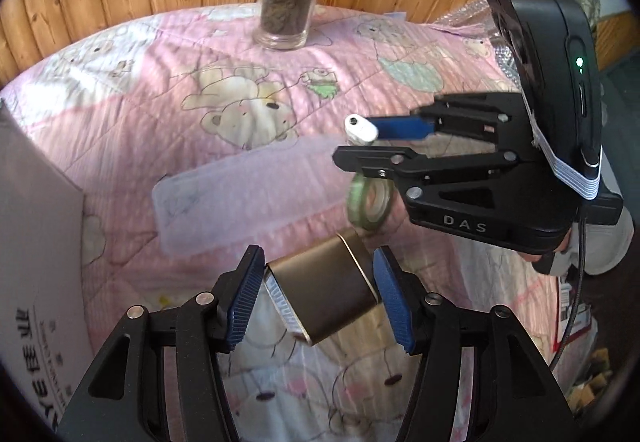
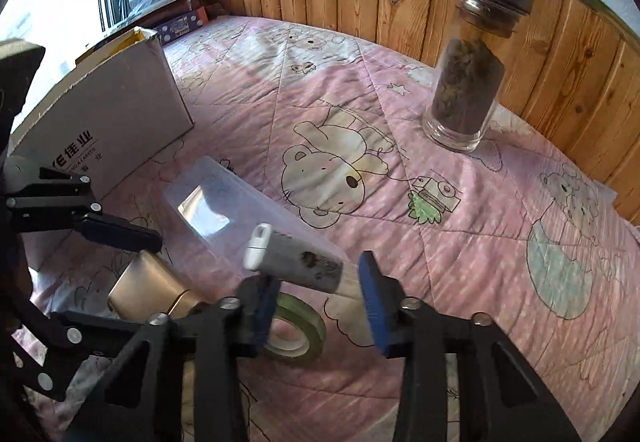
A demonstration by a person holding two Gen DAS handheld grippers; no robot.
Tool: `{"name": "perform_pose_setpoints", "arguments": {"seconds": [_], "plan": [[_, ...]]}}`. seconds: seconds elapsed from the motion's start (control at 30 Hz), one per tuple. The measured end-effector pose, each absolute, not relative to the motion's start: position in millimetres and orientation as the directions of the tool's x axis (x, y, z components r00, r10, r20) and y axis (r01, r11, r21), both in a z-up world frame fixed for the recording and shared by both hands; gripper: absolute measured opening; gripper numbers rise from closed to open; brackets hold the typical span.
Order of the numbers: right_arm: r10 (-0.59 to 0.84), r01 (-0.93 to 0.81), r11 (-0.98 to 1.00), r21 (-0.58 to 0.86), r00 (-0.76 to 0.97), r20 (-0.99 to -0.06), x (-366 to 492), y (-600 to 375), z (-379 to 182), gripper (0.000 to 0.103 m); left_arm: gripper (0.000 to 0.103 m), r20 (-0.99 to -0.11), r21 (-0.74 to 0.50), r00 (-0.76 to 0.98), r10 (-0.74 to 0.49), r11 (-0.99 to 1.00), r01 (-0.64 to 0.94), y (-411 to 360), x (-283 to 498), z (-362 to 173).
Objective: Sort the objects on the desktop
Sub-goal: 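Grasp the gold tin with the left tool while the right tool grasps the white tube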
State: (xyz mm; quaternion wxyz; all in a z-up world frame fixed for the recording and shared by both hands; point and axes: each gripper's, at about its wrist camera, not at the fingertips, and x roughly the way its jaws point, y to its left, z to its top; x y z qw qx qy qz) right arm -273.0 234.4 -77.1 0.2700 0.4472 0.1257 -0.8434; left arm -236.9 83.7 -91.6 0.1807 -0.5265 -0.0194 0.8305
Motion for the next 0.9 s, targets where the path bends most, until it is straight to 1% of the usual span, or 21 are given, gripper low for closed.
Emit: {"name": "perform_pose_setpoints", "arguments": {"seconds": [0.1, 0.17, 0.2, 0.23, 0.4, 0.53, 0.63, 0.77, 0.9], "plan": [[-0.379, 0.549, -0.831, 0.088, -0.444, -0.812, -275.1, 247.1, -78.3, 0.027, 0.062, -0.866, -0.233, -0.374, 0.331, -0.930, -0.284, 85.7, -242.1, -94.2], [-0.385, 0.524, -0.845, 0.111, -0.450, -0.805, -277.5, 254.4, -77.9, 0.022, 0.061, -0.869, -0.227, -0.366, 0.333, -0.925, -0.303, 88.2, -242.7, -95.6], [-0.392, 0.506, -0.853, 0.132, -0.452, -0.802, -279.5, 259.1, -77.8, 0.015, 0.061, -0.868, -0.225, -0.367, 0.336, -0.923, -0.312, 89.0, -241.9, -95.8], [-0.400, 0.485, -0.860, 0.157, -0.451, -0.798, -281.2, 264.5, -78.2, 0.012, 0.061, -0.867, -0.220, -0.369, 0.335, -0.922, -0.320, 89.7, -240.5, -96.1], [-0.447, 0.359, -0.884, 0.300, -0.461, -0.767, -285.2, 292.6, -85.0, 0.012, 0.064, -0.876, -0.210, -0.359, 0.321, -0.925, -0.315, 95.5, -240.1, -103.7], [-0.452, 0.293, -0.891, 0.347, -0.486, -0.748, -283.7, 302.4, -86.8, 0.012, 0.064, -0.902, -0.194, -0.332, 0.277, -0.946, -0.260, 102.8, -243.8, -116.2], [-0.441, 0.251, -0.898, 0.363, -0.507, -0.741, -279.5, 304.8, -85.4, 0.012, 0.061, -0.909, -0.194, -0.322, 0.265, -0.952, -0.236, 105.0, -243.6, -122.6], [-0.430, 0.195, -0.900, 0.389, -0.536, -0.727, -270.6, 312.5, -81.8, 0.012, 0.053, -0.908, -0.174, -0.340, 0.246, -0.958, -0.229, 104.8, -237.1, -120.6], [-0.427, 0.155, -0.896, 0.417, -0.559, -0.711, -257.3, 320.3, -74.3, 0.012, 0.053, -0.909, -0.169, -0.344, 0.237, -0.962, -0.214, 100.8, -233.4, -115.6]]}}
